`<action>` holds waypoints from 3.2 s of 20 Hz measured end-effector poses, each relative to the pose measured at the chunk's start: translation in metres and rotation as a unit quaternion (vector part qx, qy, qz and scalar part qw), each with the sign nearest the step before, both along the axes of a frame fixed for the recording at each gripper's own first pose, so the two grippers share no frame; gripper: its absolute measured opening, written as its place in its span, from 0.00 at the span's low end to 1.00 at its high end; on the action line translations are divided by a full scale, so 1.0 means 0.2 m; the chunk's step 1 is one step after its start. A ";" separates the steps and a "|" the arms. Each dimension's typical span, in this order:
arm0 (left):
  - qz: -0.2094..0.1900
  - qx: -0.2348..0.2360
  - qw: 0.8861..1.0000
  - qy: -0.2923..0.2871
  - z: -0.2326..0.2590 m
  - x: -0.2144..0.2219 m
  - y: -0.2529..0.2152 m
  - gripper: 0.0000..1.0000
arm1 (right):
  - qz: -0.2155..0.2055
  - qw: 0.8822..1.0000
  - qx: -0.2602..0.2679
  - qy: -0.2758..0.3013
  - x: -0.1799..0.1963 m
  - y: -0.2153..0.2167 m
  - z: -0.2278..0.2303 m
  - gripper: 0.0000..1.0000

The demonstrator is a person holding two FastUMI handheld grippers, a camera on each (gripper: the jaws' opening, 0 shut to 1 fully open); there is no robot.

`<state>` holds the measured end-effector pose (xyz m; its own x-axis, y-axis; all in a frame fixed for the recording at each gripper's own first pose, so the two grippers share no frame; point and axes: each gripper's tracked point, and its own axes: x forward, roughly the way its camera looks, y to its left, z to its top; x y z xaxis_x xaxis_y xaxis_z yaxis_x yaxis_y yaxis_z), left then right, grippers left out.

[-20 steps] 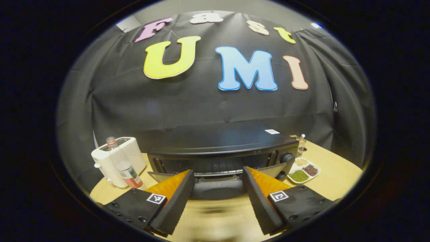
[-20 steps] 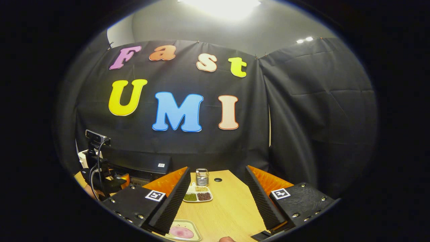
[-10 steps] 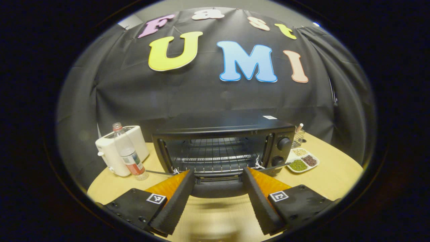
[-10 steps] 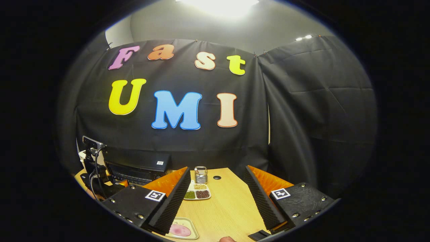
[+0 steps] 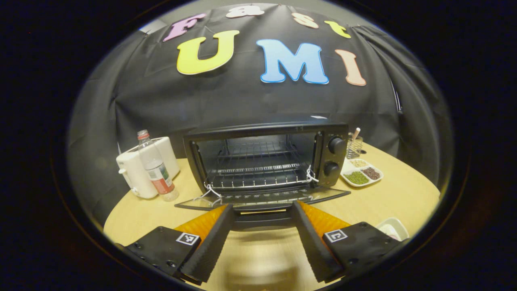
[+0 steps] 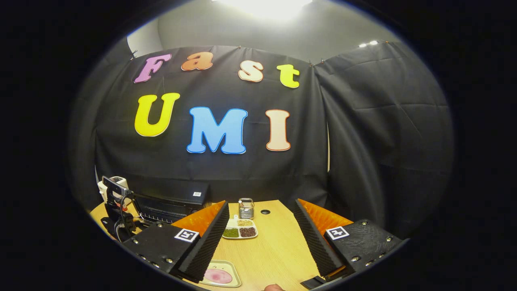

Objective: Open the electric oven with the left hand, put the food in, and close the electric oven.

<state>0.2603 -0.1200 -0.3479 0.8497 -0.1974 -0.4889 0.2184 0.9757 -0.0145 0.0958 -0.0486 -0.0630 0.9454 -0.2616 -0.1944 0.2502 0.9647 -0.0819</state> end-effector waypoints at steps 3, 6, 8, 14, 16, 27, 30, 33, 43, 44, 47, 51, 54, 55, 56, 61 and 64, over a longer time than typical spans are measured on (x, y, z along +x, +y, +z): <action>-0.002 0.005 1.000 0.013 -0.07 -0.05 0.00 1.00 | 0.008 1.000 -0.002 -0.002 0.03 0.04 0.00 0.99; -0.005 0.005 0.999 0.039 -0.17 -0.11 0.00 1.00 | 0.015 1.000 0.004 0.001 0.08 0.08 -0.03 0.99; -0.003 0.002 0.998 0.056 -0.22 -0.13 -0.01 1.00 | 0.020 1.000 0.007 0.003 0.10 0.11 -0.04 0.98; -0.015 -0.012 0.999 0.051 -0.15 -0.18 -0.03 0.98 | 0.034 0.999 0.012 0.009 0.19 0.15 -0.08 0.99; -0.012 -0.010 0.999 0.028 -0.02 -0.20 -0.01 1.00 | 0.049 0.998 0.030 0.020 0.21 0.17 -0.11 0.99; 0.051 -0.050 0.991 -0.114 0.85 -0.29 0.06 0.97 | 0.157 0.980 0.070 0.097 0.29 0.19 -0.39 0.99; 0.068 -0.058 0.986 -0.139 1.04 -0.33 0.12 0.95 | 0.183 0.972 0.078 0.123 0.29 0.19 -0.48 0.99; 0.086 -0.048 0.980 -0.172 1.22 -0.39 0.20 1.00 | 0.212 0.957 0.108 0.165 0.26 0.22 -0.61 0.99; 0.138 -0.026 0.965 -0.221 1.52 -0.63 0.34 1.00 | 0.231 0.915 0.134 0.302 0.10 0.21 -1.05 0.99; 0.143 -0.022 0.964 -0.222 1.53 -0.65 0.35 1.00 | 0.234 0.910 0.137 0.314 0.08 0.21 -1.09 0.99; 0.158 -0.012 0.962 -0.223 1.54 -0.73 0.38 1.00 | 0.240 0.895 0.146 0.348 0.02 0.24 -1.22 0.97; 0.176 -0.001 0.960 -0.215 1.52 -0.82 0.40 1.00 | 0.244 0.872 0.145 0.400 -0.07 0.24 -1.39 0.93; 0.186 0.006 0.959 -0.214 1.53 -0.87 0.43 1.00 | 0.247 0.861 0.139 0.422 -0.11 0.25 -1.46 0.71; 0.189 0.009 0.958 -0.214 1.53 -0.87 0.43 1.00 | 0.247 0.859 0.135 0.427 -0.11 0.25 -1.49 0.71; 0.192 0.011 0.957 -0.216 1.54 -0.88 0.44 1.00 | 0.246 0.856 0.132 0.434 -0.11 0.26 -1.52 0.71; 0.208 0.010 0.955 -0.211 1.52 -0.89 0.49 1.00 | 0.242 0.835 0.120 0.479 -0.15 0.26 -1.65 0.71; 0.214 0.008 0.954 -0.209 1.51 -0.89 0.51 1.00 | 0.242 0.831 0.117 0.487 -0.15 0.26 -1.67 0.71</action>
<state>0.0828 -0.0172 -0.0462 0.9723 0.2164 -0.0889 -0.2171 0.9761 0.0014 0.0648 0.0039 -0.3969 0.2926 0.2564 -0.9212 -0.2472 0.9509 0.1861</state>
